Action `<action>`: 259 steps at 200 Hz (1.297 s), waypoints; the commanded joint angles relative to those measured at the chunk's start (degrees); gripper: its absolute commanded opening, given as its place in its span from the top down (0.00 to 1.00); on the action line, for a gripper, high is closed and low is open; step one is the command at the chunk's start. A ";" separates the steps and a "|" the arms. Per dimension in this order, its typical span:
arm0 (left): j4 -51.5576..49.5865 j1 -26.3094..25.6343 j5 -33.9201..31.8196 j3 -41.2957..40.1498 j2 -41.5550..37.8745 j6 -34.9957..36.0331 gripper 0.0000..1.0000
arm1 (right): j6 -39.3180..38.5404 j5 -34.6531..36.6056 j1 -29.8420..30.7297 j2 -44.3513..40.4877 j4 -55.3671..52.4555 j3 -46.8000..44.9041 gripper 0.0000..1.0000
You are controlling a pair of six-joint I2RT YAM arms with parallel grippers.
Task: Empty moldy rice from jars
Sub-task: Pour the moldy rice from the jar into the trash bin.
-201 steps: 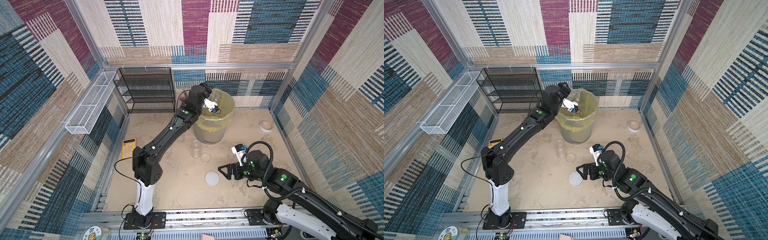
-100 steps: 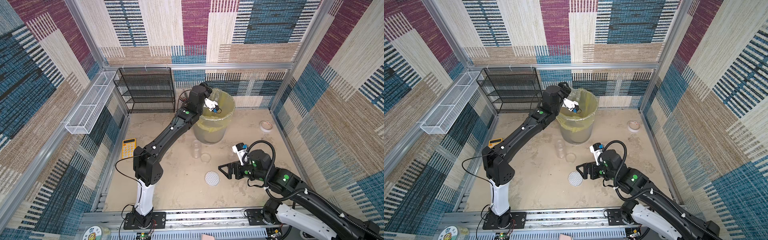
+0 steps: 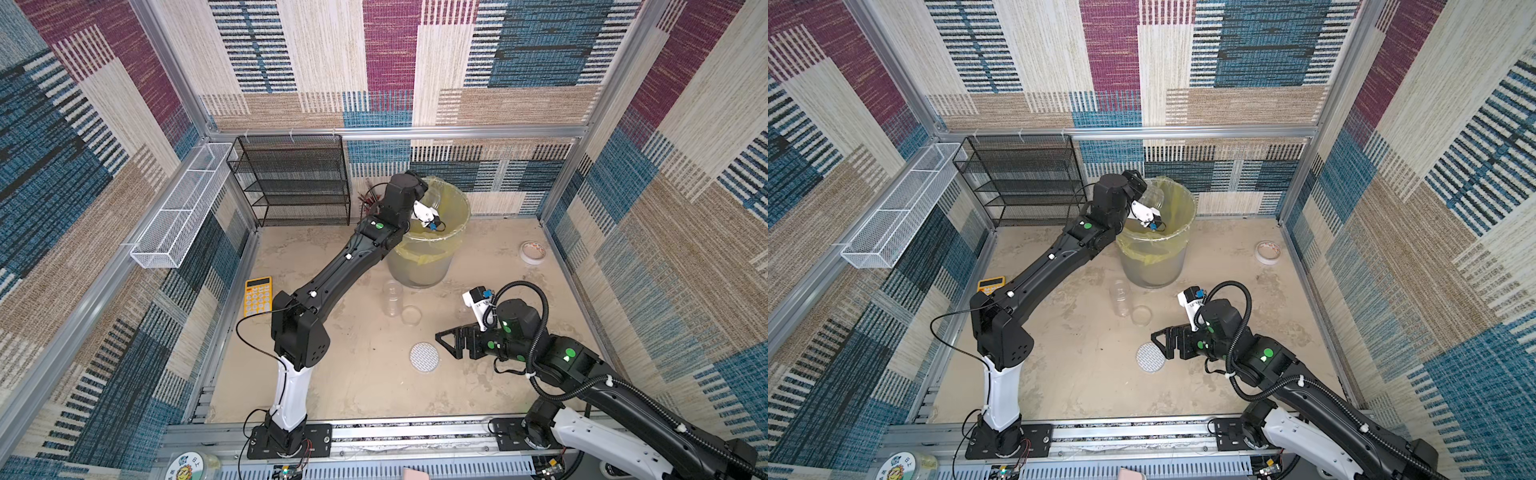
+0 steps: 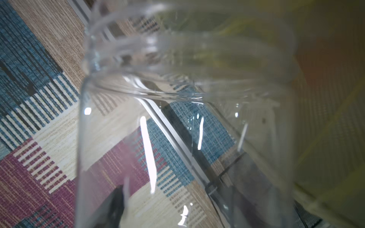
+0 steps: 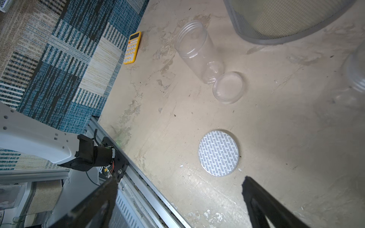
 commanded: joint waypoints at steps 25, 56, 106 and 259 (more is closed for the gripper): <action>0.46 -0.43 -0.93 -0.06 0.52 -3.26 0.63 | -0.98 0.85 0.10 -1.21 1.71 1.27 0.01; 4.81 0.50 2.15 -6.30 -1.90 2.97 0.62 | -1.08 1.07 0.09 0.01 2.29 0.86 0.00; 2.50 0.84 -0.99 -2.95 0.64 -1.76 0.65 | -1.22 0.31 0.10 1.70 3.78 3.20 0.00; 5.96 1.63 -0.47 -5.58 -0.05 1.83 0.64 | -1.62 0.53 0.02 1.64 6.06 0.17 0.00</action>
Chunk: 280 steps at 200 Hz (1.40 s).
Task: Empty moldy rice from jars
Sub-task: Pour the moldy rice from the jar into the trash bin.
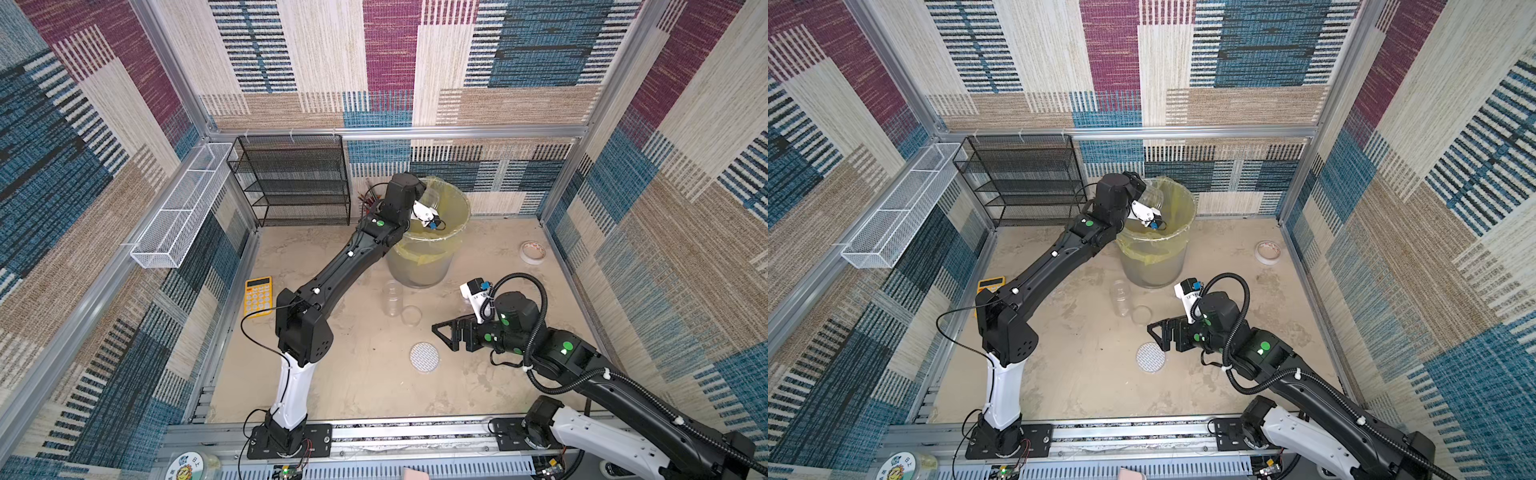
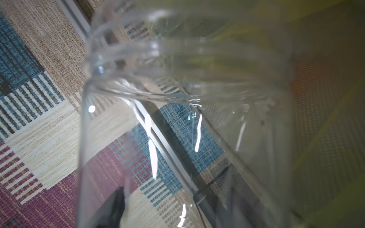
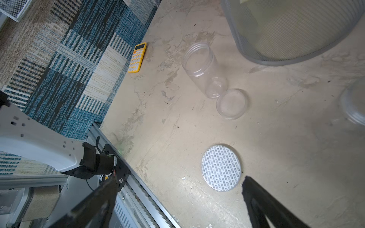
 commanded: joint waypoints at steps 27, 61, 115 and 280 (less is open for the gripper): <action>-0.88 0.18 -1.22 2.29 0.94 -2.90 0.64 | -0.20 -0.76 0.04 1.31 0.24 0.14 0.01; -2.61 0.13 -1.50 4.44 1.57 -8.14 0.65 | 0.31 -0.23 0.03 -0.22 2.08 -1.83 0.01; -18.12 1.53 4.93 22.11 4.85 -35.30 0.65 | 0.21 1.85 0.05 -1.64 -1.59 1.32 0.01; 4.32 5.05 29.44 -46.20 -44.32 -92.89 0.61 | -17.96 1.93 -1.26 15.50 -9.47 33.71 0.00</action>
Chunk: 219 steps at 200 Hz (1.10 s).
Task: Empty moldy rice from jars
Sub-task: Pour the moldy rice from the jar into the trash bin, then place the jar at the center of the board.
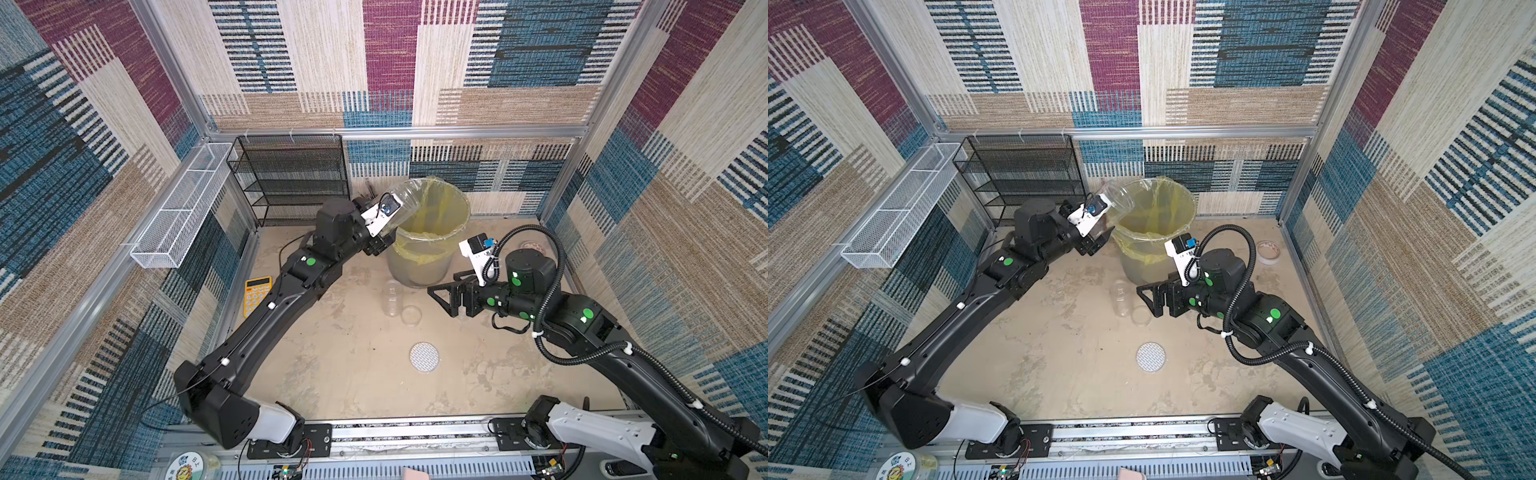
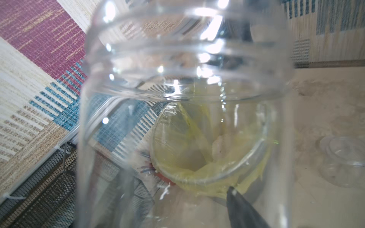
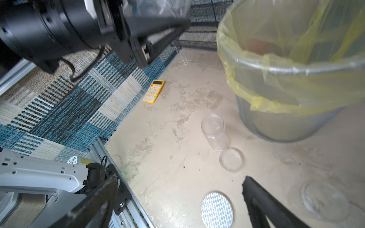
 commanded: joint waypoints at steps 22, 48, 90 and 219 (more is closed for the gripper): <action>4.85 -0.13 -0.24 -13.24 -9.51 -10.50 0.61 | -8.27 -1.05 -0.03 4.60 -2.54 8.78 0.00; 5.51 -0.13 -0.35 -20.14 -13.66 -12.69 0.61 | -12.77 -2.64 -0.03 8.70 -5.07 13.71 0.00; 7.27 -0.56 3.79 -28.46 -18.66 -16.84 0.60 | -18.96 -8.56 -0.03 12.81 -4.34 16.47 0.05; 9.97 -6.11 1.79 -36.79 -21.21 -19.14 0.62 | -27.41 -19.08 0.01 21.67 -6.17 21.42 0.18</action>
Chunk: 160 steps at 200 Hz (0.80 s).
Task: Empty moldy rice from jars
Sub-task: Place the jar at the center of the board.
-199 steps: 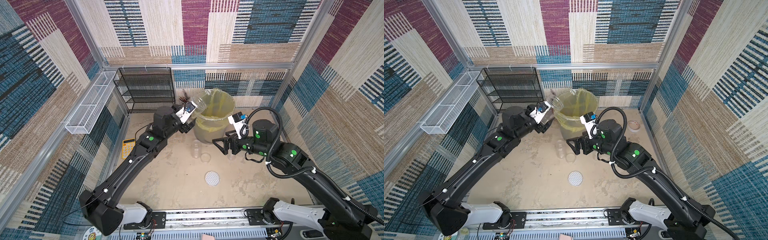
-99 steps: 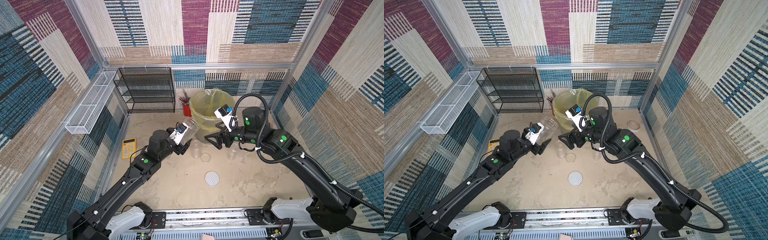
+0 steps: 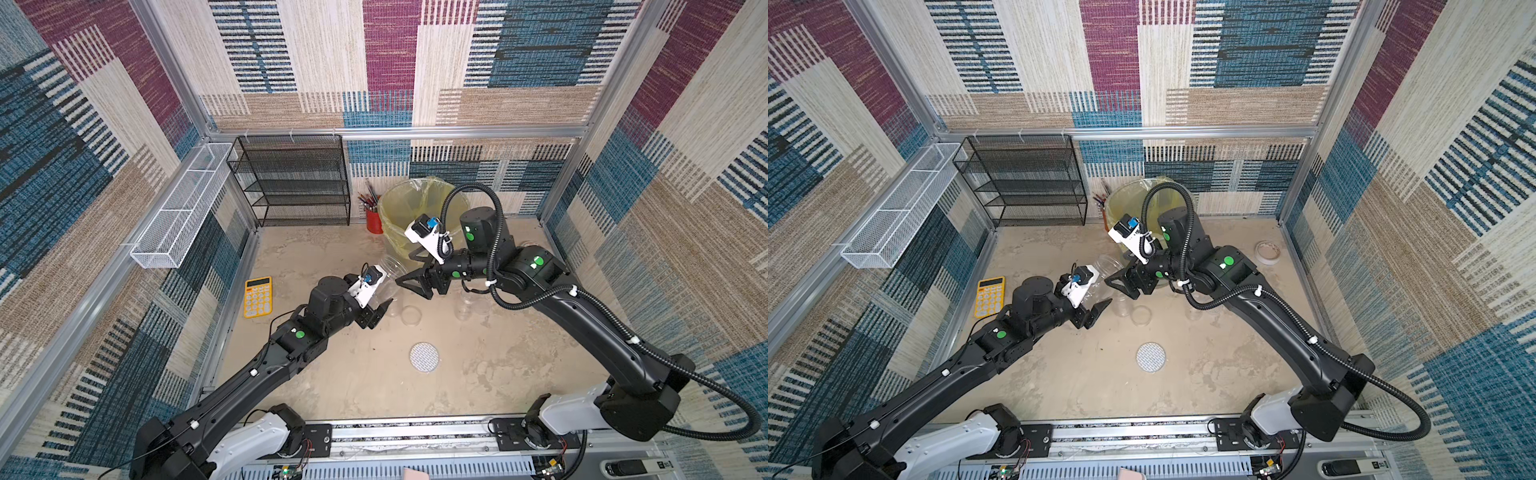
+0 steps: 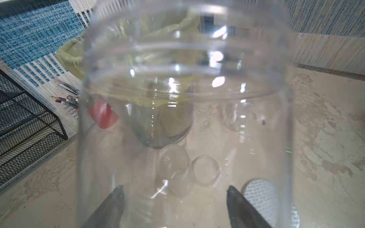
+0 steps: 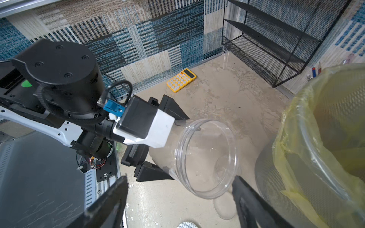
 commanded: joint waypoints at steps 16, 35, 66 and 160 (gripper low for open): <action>3.74 -0.27 -1.06 -1.06 -1.17 -1.63 0.62 | -1.18 -4.65 0.29 0.57 -0.30 0.38 0.21; 4.20 -0.36 -1.49 -1.66 -1.68 -1.49 0.62 | -0.89 -6.00 0.91 0.74 -0.55 -0.75 0.25; 4.64 -0.44 -1.10 -2.10 -2.20 -1.67 0.62 | -1.11 -6.23 3.14 1.19 -0.52 -2.01 0.29; 5.35 -0.63 0.62 -3.50 -4.04 -1.66 0.62 | -3.52 -8.04 4.62 3.13 -0.81 -5.15 0.46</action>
